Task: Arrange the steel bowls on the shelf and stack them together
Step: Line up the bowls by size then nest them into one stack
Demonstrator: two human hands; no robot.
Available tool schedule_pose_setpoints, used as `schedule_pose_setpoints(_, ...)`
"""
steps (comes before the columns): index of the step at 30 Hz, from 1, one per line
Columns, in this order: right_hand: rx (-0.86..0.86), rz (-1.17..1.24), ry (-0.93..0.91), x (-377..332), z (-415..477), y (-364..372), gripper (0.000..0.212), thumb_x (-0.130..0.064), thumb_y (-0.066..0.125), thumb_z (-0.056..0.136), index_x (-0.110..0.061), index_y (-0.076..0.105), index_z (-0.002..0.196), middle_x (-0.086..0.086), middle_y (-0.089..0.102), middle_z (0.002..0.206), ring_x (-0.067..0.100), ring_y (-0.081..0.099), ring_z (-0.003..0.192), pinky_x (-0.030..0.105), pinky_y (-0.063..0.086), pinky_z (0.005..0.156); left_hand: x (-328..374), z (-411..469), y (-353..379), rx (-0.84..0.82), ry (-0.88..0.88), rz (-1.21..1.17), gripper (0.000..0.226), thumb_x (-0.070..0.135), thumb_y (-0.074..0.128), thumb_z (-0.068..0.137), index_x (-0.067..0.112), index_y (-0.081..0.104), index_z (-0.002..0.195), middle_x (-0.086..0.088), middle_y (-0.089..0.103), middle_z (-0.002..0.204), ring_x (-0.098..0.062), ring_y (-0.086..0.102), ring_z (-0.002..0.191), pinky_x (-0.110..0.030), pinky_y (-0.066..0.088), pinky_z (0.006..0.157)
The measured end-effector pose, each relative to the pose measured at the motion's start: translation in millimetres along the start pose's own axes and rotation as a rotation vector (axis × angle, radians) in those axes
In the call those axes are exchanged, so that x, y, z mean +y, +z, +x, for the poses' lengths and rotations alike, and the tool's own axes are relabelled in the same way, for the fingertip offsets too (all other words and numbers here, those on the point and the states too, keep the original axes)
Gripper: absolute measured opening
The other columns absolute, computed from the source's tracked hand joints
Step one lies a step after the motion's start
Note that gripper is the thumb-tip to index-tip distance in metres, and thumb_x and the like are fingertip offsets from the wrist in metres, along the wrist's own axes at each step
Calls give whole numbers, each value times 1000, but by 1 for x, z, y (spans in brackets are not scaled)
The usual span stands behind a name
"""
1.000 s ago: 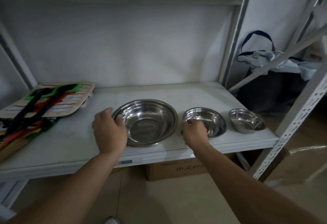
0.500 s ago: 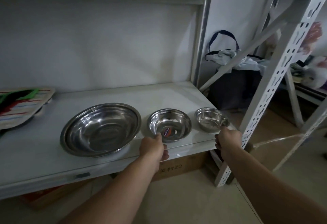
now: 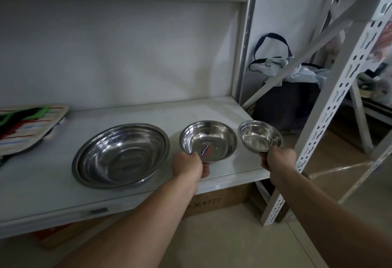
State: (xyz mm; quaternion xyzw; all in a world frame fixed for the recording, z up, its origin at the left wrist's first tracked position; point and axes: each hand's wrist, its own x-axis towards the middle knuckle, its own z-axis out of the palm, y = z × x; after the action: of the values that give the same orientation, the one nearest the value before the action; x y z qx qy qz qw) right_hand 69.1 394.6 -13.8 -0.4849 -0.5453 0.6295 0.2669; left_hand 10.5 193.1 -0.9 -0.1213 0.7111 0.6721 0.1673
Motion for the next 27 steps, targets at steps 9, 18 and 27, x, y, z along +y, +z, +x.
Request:
schedule_pose_setpoints(9, -159, 70, -117, -33, -65, 29, 23, -1, 46, 98, -5, 65, 85, 11, 63, 71, 16, 52, 58, 30, 48, 57, 66, 10, -111, 111, 150, 21, 33, 22, 43, 107, -2, 66, 108, -15, 70, 70, -19, 62, 49, -25, 55, 39)
schedule_pose_setpoints(18, -383, -11, -146, -24, -122, 91, 25, 4, 45, 98, -2, 67, 87, 14, 64, 71, 19, 52, 59, 35, 49, 60, 45, 47, -203, 142, -67, 338, 34, 4, 43, 104, -13, 52, 132, -23, 66, 73, -27, 61, 52, -27, 52, 32)
schedule_pose_setpoints(27, -594, -247, -190, -19, -160, 161, 22, 6, 50, 92, 13, 69, 96, 19, 64, 69, 19, 54, 45, 27, 50, 44, 56, 71, -222, 134, -19, 609, 7, 0, 60, 90, -2, 66, 93, -22, 74, 74, -32, 74, 64, -38, 64, 59)
